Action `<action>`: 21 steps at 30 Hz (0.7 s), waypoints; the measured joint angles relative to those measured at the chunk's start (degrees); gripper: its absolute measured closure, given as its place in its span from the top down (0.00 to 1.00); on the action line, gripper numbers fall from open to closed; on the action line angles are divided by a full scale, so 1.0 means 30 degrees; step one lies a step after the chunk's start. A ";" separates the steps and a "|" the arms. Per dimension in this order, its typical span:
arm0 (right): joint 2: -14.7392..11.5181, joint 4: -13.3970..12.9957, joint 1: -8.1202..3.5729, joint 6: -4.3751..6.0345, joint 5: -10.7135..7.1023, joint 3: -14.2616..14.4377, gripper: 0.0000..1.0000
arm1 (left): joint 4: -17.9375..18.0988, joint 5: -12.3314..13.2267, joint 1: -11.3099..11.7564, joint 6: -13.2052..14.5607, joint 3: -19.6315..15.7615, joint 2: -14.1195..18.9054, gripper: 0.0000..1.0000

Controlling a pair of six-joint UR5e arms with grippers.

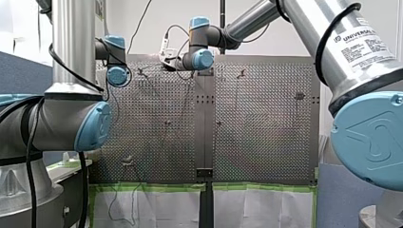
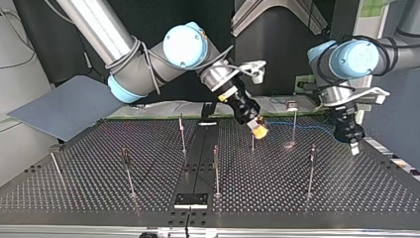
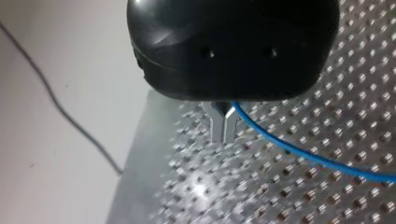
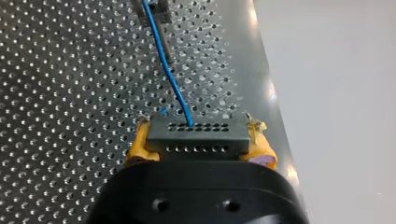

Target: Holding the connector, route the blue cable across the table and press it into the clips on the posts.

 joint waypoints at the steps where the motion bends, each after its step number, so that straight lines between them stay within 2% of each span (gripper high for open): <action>1: 0.0013 -0.0002 0.0004 0.0003 0.0015 -0.0040 0.00 | -0.0074 0.0156 -0.0015 0.0051 0.0055 -0.0123 0.02; 6: 0.0072 0.0000 0.0011 0.0027 0.0049 -0.0146 0.00 | -0.0219 0.0566 0.0017 0.0319 0.0367 -0.0521 0.02; 13: 0.0438 -0.0024 -0.0087 0.0142 0.0220 -0.0297 0.00 | -0.0280 0.0915 0.0116 0.0187 0.0884 -0.0581 0.02; 21: 0.0730 -0.0022 -0.0239 0.0306 0.0239 -0.0934 0.00 | -0.0224 0.1323 0.0172 -0.0023 0.1189 -0.0872 0.02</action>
